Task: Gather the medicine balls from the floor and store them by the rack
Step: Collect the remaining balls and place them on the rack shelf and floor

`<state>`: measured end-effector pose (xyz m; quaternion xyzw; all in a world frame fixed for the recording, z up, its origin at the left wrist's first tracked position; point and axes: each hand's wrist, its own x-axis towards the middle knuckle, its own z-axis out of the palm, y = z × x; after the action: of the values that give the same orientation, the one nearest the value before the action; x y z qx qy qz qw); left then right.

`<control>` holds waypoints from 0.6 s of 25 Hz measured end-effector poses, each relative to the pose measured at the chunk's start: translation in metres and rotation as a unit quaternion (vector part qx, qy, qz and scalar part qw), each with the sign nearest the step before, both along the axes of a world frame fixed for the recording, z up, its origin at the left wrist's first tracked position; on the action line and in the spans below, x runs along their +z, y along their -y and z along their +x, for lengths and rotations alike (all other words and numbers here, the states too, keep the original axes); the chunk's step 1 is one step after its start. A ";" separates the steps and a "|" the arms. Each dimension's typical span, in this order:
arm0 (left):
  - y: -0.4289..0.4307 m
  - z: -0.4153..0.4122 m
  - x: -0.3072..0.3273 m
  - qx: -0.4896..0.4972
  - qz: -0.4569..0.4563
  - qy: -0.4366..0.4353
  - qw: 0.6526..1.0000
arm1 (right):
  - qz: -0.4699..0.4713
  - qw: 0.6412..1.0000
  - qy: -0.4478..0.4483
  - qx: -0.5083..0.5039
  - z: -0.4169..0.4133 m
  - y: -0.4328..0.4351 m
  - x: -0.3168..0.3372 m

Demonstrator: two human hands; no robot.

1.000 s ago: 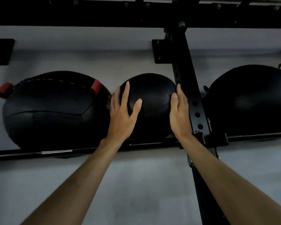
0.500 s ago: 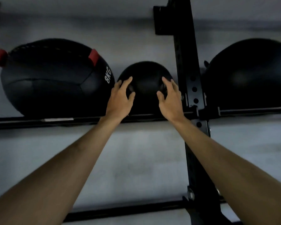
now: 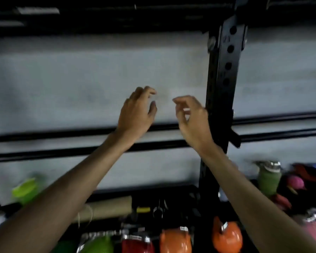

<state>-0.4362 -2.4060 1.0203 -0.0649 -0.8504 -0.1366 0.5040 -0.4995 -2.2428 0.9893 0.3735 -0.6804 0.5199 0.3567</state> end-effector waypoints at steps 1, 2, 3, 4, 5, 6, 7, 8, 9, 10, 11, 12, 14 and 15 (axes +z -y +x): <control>-0.007 0.004 -0.039 -0.001 0.010 0.041 0.999 | 0.031 0.999 0.024 0.002 0.004 0.000 -0.042; -0.015 0.008 -0.077 -0.001 0.023 0.089 0.996 | 0.067 0.996 0.055 0.002 0.010 0.000 -0.082; -0.022 0.014 -0.114 0.003 0.038 0.143 0.989 | 0.106 0.990 0.090 0.002 0.018 -0.003 -0.120; -0.028 0.020 -0.149 0.008 0.051 0.194 0.980 | 0.144 0.982 0.125 0.003 0.026 -0.006 -0.155; -0.033 0.027 -0.182 0.010 0.060 0.238 0.969 | 0.172 0.973 0.153 0.007 0.035 -0.010 -0.187; -0.036 0.033 -0.214 0.009 0.064 0.273 0.960 | 0.190 0.965 0.179 0.013 0.042 -0.015 -0.215; -0.037 0.040 -0.243 0.009 0.066 0.305 0.950 | 0.205 0.956 0.208 0.016 0.048 -0.020 -0.242; -0.039 0.047 -0.268 0.014 0.068 0.331 0.941 | 0.221 0.946 0.235 0.011 0.055 -0.024 -0.266; -0.040 0.054 -0.290 0.020 0.071 0.356 0.932 | 0.242 0.935 0.260 0.004 0.059 -0.028 -0.287; -0.040 0.060 -0.314 0.021 0.078 0.381 0.921 | 0.262 0.923 0.281 0.000 0.065 -0.032 -0.309; -0.042 0.067 -0.334 0.020 0.090 0.405 0.910 | 0.280 0.914 0.295 -0.001 0.072 -0.035 -0.328; -0.043 0.074 -0.354 0.020 0.100 0.429 0.897 | 0.299 0.903 0.307 -0.001 0.079 -0.039 -0.347; -0.046 0.084 -0.392 0.009 0.111 0.465 0.878 | 0.317 0.886 0.339 -0.008 0.092 -0.043 -0.380; -0.047 0.088 -0.409 -0.003 0.119 0.480 0.869 | 0.322 0.876 0.359 -0.017 0.097 -0.045 -0.396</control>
<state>-0.3485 -2.3589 0.6110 0.0667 -0.9646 -0.2525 0.0375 -0.4026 -2.1979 0.5938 0.2439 -0.8976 0.3647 -0.0433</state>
